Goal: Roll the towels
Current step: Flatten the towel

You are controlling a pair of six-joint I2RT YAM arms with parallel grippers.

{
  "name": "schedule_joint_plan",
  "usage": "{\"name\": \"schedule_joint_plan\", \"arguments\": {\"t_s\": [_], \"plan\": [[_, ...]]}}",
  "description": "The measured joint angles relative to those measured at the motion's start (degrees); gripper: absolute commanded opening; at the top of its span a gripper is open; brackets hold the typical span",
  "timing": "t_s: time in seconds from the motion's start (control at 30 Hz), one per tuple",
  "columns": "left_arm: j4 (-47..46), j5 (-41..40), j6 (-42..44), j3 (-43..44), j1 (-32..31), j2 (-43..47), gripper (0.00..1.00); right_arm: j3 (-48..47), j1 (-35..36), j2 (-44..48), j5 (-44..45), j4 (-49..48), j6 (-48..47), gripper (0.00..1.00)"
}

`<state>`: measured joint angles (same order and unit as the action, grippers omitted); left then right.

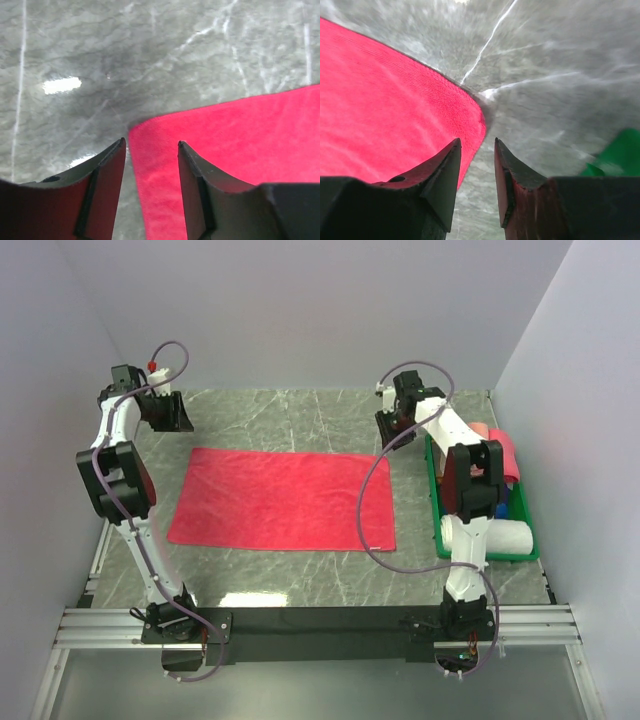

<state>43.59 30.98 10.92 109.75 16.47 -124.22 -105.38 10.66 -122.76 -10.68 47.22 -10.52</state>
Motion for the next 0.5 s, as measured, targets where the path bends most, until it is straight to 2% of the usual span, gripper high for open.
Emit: {"name": "schedule_joint_plan", "arguments": {"t_s": [0.23, 0.5], "plan": [[0.5, -1.9, 0.6, 2.7, 0.0, -5.1, 0.58, 0.0, 0.4, -5.8, -0.5, 1.4, 0.3, 0.40], [1.6, -4.1, 1.7, 4.9, -0.2, -9.6, 0.56, -1.4, 0.4, -7.8, -1.2, 1.8, 0.4, 0.32]]}}
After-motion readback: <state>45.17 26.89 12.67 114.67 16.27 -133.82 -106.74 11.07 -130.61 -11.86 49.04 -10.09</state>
